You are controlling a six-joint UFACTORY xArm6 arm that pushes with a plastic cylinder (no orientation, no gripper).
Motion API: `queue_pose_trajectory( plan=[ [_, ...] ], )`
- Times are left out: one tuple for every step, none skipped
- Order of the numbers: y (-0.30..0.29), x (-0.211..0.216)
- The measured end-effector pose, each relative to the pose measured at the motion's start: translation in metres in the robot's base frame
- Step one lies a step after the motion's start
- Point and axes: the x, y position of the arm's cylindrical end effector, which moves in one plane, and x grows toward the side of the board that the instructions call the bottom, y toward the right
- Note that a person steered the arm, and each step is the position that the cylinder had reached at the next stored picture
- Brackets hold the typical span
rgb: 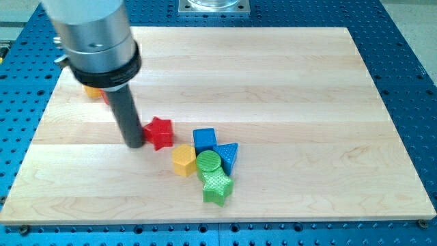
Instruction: Move the hexagonred star to the left of the cube and green circle
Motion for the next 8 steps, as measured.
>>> queue_pose_trajectory(
  plan=[
    [0.028, 0.003],
    [0.028, 0.016],
    [0.003, -0.028],
    [0.007, -0.058],
    [0.036, -0.015],
    [0.051, 0.003],
    [-0.036, -0.017],
    [-0.120, -0.048]
  ],
)
